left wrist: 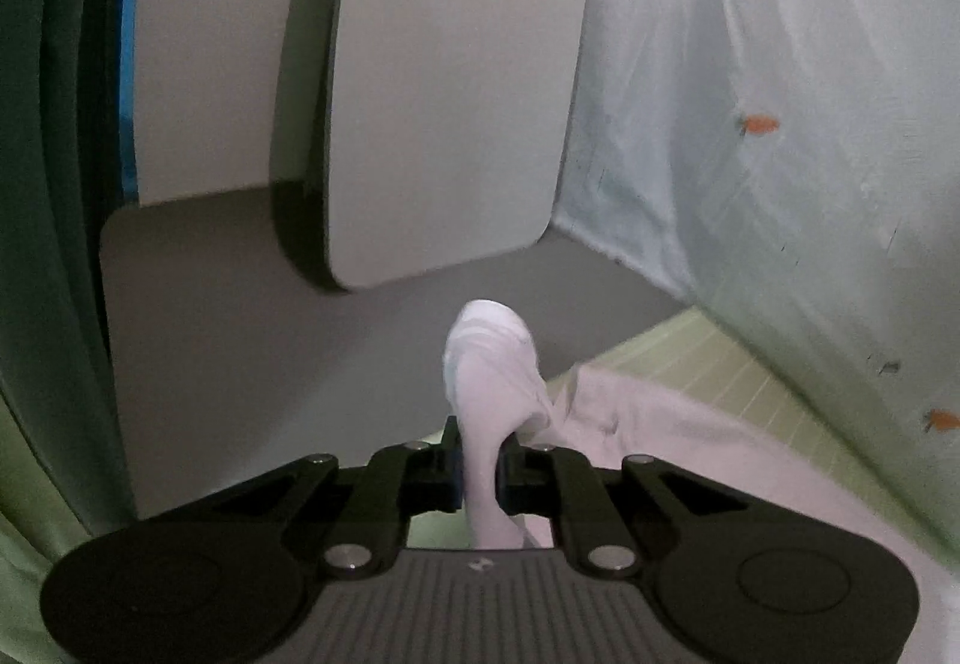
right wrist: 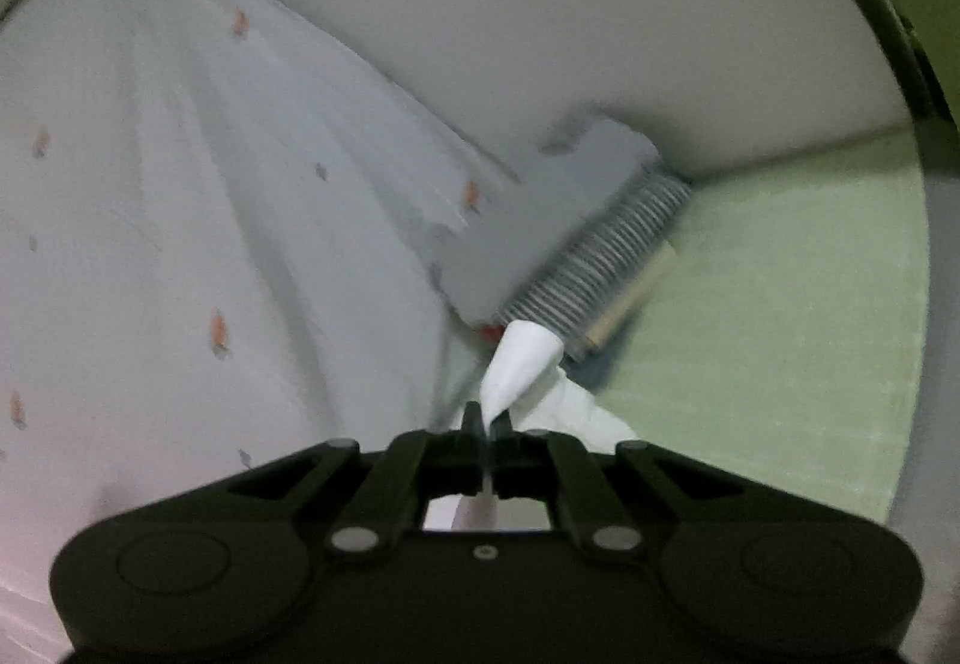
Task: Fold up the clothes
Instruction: 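Grasp the sleeve cuff with the left gripper while the right gripper holds the edge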
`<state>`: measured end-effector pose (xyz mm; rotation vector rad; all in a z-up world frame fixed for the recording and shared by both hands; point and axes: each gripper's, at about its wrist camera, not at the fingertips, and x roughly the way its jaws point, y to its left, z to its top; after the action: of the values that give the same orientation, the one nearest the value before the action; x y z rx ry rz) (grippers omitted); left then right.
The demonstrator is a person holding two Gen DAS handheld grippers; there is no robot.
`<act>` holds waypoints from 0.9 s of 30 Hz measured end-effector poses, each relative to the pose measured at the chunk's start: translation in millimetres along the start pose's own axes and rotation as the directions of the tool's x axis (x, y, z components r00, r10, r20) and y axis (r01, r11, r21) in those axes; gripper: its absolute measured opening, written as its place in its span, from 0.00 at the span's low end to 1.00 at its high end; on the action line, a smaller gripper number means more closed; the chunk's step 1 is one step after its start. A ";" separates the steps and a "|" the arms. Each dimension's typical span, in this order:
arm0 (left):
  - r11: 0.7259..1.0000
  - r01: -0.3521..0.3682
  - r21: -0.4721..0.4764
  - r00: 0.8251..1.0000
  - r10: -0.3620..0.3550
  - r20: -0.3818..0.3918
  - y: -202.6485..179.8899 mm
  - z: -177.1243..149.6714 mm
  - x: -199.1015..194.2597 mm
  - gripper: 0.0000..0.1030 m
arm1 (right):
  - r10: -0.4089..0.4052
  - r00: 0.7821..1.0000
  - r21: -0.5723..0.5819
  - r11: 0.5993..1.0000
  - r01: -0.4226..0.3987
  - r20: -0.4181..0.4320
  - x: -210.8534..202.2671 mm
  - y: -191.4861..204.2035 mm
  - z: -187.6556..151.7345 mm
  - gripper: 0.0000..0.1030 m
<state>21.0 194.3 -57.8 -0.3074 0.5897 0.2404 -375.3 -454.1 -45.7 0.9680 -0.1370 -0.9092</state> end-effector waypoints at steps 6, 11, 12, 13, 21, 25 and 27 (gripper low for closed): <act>1.000 0.000 0.022 0.999 -0.001 0.050 -5.4 14.9 -21.5 0.11 | 0.076 0.992 -0.017 0.997 -0.074 0.100 -31.0 21.9 34.4 0.02; 1.000 -0.012 0.028 0.998 0.010 0.057 -7.6 18.1 -23.5 0.11 | 0.109 0.985 -0.070 0.992 -0.101 0.131 -37.5 35.3 41.0 0.02; 1.000 -0.023 0.008 0.999 0.023 0.034 -6.9 16.3 -19.1 0.11 | 0.090 0.989 -0.089 0.993 -0.080 0.115 -30.6 36.9 37.8 0.02; 0.999 -0.029 -0.022 1.000 0.030 0.010 -5.0 14.3 -16.4 0.11 | 0.071 0.993 -0.089 0.994 -0.062 0.100 -25.0 36.3 34.9 0.02; 0.999 -0.024 -0.039 0.999 0.023 -0.024 -17.2 10.4 -4.2 0.11 | 0.045 0.999 -0.060 0.997 -0.043 0.029 22.4 37.4 25.9 0.02; 0.997 -0.001 -0.079 1.000 0.000 -0.012 -25.1 19.4 5.2 0.11 | 0.063 0.998 -0.094 0.994 -0.061 0.021 50.2 51.0 30.5 0.02; 0.996 0.006 -0.085 1.000 -0.007 -0.008 -31.4 23.4 10.2 0.11 | 0.094 0.995 -0.086 0.992 -0.091 0.031 64.6 58.4 32.1 0.02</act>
<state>50.7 174.8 -38.5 -0.3926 0.5877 0.2582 -314.1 -507.4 -0.5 0.8607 -0.1700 -0.8402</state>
